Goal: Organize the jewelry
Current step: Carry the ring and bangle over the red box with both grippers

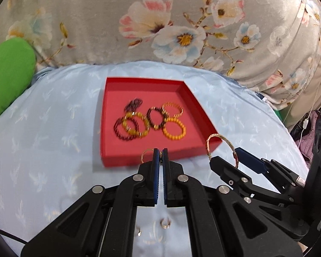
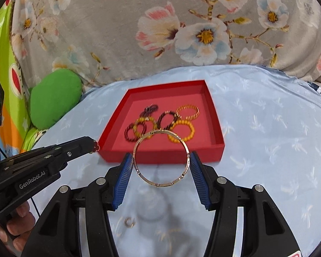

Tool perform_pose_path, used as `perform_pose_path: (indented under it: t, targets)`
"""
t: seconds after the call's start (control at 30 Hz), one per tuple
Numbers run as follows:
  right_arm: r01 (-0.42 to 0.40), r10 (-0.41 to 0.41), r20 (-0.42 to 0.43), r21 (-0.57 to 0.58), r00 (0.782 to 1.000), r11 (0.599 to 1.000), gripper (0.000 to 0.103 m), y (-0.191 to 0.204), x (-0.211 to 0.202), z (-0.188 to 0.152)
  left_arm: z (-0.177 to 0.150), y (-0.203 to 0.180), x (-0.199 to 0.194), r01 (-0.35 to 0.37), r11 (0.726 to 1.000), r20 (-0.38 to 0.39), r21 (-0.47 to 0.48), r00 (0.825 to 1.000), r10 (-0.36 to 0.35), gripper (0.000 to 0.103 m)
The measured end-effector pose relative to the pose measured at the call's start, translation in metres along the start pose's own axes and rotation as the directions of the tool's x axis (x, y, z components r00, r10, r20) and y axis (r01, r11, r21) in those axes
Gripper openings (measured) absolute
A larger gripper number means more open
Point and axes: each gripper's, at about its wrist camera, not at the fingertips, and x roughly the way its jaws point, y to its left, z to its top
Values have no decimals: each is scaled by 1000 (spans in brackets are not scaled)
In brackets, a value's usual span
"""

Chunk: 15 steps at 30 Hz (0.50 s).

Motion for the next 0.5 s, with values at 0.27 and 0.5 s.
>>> perform_pose_path:
  t: [0.27,0.5]
  targets:
    - [30,-29,8,-23,1000,999,53,-11,51,52,56,5,44,-7,1000,22,9,1000,6,3]
    - [29,-29,-23,-18,999,999,53,-20,105,82,85,17,94,-30,999,-4,17,1000,30,3]
